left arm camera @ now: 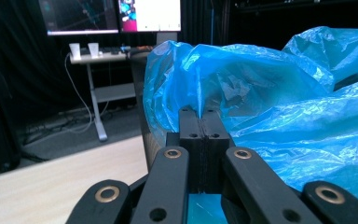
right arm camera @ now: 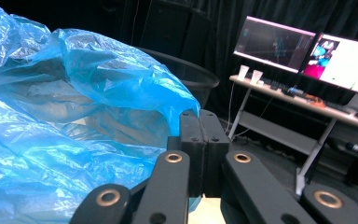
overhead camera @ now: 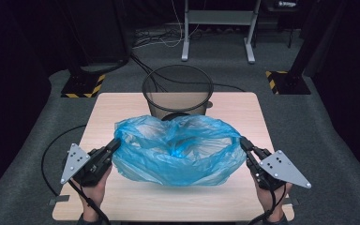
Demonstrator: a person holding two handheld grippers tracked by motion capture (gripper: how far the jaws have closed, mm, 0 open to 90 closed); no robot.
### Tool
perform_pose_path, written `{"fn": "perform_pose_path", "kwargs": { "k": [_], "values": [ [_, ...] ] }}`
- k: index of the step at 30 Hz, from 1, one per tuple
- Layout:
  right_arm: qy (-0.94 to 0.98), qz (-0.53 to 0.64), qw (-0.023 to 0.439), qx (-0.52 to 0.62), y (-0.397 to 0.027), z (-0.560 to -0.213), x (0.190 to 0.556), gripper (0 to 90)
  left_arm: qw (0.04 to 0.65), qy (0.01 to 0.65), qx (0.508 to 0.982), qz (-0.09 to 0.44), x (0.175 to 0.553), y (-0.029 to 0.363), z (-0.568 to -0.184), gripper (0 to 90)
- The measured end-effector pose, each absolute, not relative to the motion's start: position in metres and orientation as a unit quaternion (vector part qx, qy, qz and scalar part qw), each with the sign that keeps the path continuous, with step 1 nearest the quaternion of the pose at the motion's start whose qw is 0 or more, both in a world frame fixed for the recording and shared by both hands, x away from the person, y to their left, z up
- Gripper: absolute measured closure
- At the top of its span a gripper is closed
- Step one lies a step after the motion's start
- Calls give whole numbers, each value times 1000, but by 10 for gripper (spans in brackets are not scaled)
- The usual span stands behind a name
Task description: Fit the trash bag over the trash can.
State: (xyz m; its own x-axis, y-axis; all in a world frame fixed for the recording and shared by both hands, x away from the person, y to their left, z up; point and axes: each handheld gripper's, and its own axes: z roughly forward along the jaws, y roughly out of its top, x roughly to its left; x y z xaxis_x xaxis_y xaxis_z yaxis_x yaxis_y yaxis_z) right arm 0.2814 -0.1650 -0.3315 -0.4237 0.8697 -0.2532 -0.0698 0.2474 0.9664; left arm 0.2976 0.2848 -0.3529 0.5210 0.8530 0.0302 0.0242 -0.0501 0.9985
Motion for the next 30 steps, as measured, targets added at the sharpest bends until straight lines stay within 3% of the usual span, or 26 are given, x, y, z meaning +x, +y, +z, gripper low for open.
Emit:
{"fn": "perform_pose_path", "kwargs": {
  "k": [30],
  "values": [
    [607, 546, 520, 250, -161, -222, 302, 900, 606, 280, 605, 434, 322, 273, -242, 899]
  ]
}}
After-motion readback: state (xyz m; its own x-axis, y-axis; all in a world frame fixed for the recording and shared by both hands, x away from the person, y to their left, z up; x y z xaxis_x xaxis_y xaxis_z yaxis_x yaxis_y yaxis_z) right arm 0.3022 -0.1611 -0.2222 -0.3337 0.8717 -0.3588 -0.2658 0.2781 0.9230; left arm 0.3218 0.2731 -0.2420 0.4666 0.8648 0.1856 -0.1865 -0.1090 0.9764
